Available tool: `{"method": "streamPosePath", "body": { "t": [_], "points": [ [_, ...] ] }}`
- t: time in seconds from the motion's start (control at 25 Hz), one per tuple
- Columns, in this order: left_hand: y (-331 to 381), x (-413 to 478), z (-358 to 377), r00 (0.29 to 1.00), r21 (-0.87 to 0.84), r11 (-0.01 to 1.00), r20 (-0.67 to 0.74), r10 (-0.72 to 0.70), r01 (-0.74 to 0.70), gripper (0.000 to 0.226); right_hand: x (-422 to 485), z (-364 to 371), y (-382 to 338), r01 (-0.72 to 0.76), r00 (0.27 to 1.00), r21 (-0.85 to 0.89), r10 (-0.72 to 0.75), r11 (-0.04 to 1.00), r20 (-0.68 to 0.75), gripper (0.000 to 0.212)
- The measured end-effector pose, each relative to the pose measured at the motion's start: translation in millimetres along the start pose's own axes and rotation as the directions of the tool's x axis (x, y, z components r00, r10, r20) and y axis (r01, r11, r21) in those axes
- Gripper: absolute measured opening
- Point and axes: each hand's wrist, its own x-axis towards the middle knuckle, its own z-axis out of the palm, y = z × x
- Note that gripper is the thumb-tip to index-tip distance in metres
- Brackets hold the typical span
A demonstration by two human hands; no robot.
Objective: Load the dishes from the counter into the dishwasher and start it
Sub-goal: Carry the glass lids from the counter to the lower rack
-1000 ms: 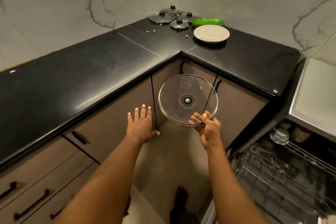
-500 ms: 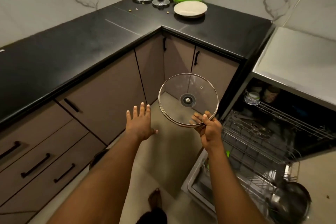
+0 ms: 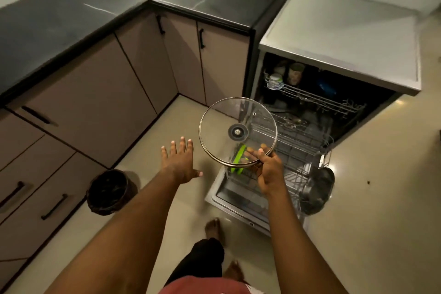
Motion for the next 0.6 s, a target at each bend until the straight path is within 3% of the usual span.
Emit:
{"method": "streamPosePath", "body": {
  "t": [0.44,0.6],
  "points": [
    [124,61,40,0.947,0.029,0.963,0.19,0.258,-0.268,0.107,34,-102,-40,-0.017,0.945,-0.161,-0.037,0.987,-0.325,0.017],
    [161,88,63,0.9,0.095,0.926,0.29,0.324,-0.364,0.104,49,-133,-40,-0.016,0.904,-0.084,-0.021,0.996,-0.428,0.021]
  ]
}}
